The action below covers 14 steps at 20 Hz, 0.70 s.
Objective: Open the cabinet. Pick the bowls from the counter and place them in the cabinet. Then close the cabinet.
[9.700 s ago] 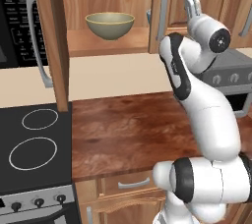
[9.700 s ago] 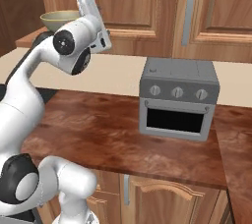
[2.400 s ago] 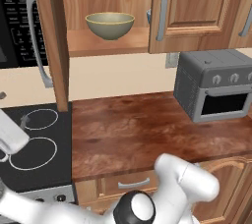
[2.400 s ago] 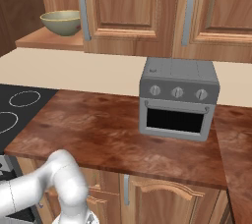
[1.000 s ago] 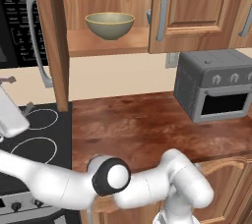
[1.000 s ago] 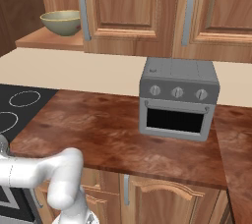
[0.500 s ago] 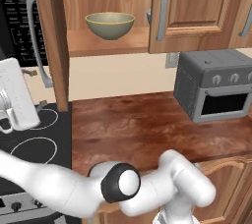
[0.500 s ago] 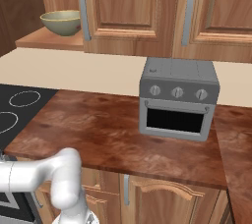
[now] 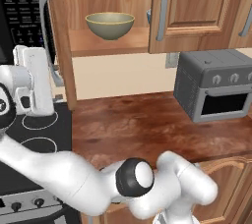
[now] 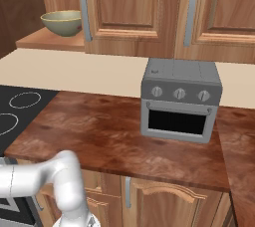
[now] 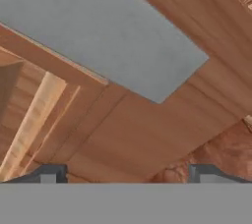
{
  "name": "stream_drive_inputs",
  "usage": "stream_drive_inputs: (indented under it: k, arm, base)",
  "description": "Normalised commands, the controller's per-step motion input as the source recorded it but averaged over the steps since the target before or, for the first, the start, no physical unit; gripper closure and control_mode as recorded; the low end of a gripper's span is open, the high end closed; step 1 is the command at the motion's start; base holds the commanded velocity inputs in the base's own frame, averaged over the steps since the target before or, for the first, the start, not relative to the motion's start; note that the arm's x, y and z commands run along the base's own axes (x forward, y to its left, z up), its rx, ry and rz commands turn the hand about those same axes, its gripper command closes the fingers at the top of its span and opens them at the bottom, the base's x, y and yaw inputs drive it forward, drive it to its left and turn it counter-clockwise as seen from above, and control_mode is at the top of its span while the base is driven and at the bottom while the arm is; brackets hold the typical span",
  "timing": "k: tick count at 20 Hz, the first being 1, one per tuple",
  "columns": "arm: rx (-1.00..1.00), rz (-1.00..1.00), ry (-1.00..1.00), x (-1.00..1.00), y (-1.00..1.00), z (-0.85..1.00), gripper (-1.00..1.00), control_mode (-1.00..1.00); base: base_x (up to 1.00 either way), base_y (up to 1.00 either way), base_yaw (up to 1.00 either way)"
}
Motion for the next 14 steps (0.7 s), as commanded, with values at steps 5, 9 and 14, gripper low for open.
stream_drive_inputs:
  k: [5,9,14]
  arm:
    - [0.21,0.03,-0.1,-0.44,-0.74,0.29,-1.0,-1.0]
    - [0.22,0.02,-0.23,-0.21,-1.0,-0.12,-1.0,-1.0]
    - [0.04,0.23,-0.32,1.0,-0.8,-0.99,-1.0,-1.0]
  base:
    - [0.0,0.0,0.0]
    - [0.0,0.0,0.0]
    - [0.0,0.0,0.0]
